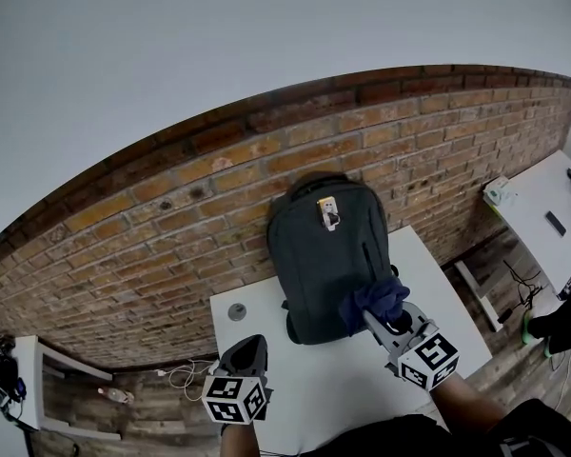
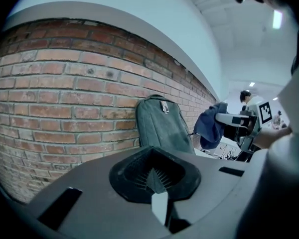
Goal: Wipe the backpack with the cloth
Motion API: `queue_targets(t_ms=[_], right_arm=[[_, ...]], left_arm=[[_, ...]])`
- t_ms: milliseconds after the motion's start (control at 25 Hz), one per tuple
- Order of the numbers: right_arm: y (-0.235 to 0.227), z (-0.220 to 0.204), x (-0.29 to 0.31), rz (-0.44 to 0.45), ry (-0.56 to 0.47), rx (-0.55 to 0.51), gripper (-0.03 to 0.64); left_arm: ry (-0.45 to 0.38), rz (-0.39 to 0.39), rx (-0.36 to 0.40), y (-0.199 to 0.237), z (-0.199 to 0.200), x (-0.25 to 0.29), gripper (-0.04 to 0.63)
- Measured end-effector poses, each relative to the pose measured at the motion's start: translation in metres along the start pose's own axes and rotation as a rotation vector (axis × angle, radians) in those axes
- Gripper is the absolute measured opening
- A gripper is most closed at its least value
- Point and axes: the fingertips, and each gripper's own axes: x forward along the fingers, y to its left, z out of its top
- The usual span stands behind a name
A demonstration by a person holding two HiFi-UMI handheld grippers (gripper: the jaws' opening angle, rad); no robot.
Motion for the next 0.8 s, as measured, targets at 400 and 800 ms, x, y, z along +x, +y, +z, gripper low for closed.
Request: queue_targets(t_ms=[400, 800], right_arm=[[-0.002, 0.001, 0.015, -0.065, 0.055, -0.013, 0.038], [-0.022, 0.009, 0.032, 0.005, -0.013, 0.043, 0.038]], left_arm=[[0.015, -0.08, 0.009, 0.002, 0.001, 0.031, -0.006], [0.014, -0.059, -0.002, -0.015, 0.004, 0.051, -0.006]])
